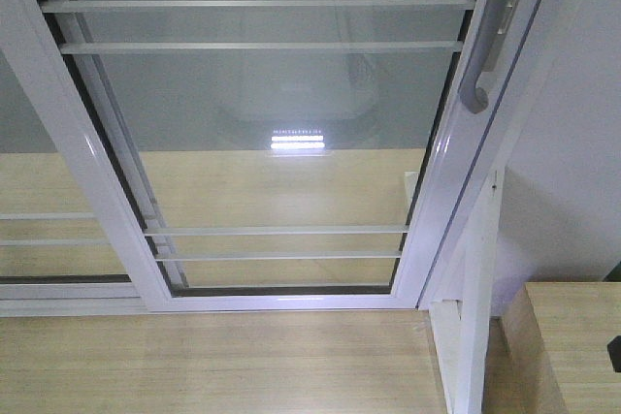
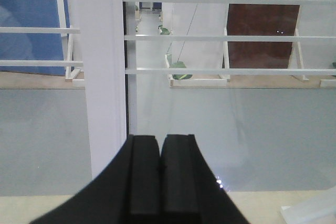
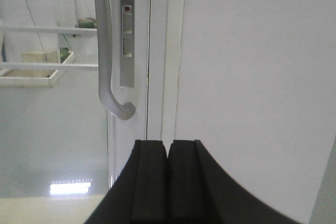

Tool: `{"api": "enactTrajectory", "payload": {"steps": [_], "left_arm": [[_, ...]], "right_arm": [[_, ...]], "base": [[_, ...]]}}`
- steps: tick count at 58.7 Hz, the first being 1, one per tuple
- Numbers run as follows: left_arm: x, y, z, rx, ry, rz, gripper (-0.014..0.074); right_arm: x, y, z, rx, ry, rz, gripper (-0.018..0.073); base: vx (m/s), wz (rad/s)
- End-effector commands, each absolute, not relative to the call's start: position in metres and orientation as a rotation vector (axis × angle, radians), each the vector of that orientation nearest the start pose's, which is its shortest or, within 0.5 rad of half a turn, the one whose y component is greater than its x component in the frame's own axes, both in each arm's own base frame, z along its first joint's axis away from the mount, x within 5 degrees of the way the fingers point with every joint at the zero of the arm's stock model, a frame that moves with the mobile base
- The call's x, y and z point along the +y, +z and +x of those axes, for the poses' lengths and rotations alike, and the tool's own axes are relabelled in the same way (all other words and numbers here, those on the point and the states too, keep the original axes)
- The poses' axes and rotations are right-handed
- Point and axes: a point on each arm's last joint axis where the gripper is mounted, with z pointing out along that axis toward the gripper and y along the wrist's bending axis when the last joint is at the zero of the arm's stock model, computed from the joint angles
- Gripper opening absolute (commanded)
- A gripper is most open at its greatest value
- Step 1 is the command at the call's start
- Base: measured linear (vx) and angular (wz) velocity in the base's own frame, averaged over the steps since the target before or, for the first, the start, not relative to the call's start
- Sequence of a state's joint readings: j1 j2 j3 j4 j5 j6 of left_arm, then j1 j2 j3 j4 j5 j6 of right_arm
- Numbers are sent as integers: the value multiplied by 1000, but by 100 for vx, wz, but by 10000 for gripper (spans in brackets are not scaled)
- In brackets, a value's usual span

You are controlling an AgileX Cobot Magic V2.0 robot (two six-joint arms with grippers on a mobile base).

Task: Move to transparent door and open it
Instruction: 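Approach closer and align the base with the silver door handle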

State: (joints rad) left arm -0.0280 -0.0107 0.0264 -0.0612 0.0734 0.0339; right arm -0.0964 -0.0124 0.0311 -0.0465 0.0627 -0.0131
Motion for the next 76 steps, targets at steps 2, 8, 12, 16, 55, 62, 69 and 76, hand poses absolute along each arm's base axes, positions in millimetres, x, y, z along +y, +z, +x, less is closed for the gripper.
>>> {"api": "enactTrajectory", "payload": {"steps": [2, 8, 12, 16, 55, 62, 69, 76], "left_arm": [[-2, 197, 57, 1502, -64, -12, -6], [-2, 201, 57, 1464, -69, -19, -5], [-1, 212, 55, 1390, -68, -22, -6], [-1, 227, 53, 1317, -67, -23, -6], [-4, 320, 99, 1647, -75, -5, -3], [-5, 316, 111, 1678, -72, -6, 11], [-5, 312, 118, 1712, -66, -1, 38], [-5, 309, 122, 1734, -68, -3, 87]], "right_arm": [[-5, 207, 55, 1425, -141, 19, -8], [-5, 212, 55, 1381, -121, 35, -8], [-5, 217, 54, 1348, -121, 33, -8], [-5, 230, 51, 1314, -123, 32, -8], [-13, 319, 122, 1720, -176, -19, -5], [-15, 305, 143, 1823, -168, -21, 9], [-16, 299, 155, 1848, -157, -13, 57], [-17, 297, 164, 1842, -133, 14, 139]], "base": [[0, 0], [0, 0], [0, 0], [0, 0], [0, 0], [0, 0], [0, 0], [0, 0]]}}
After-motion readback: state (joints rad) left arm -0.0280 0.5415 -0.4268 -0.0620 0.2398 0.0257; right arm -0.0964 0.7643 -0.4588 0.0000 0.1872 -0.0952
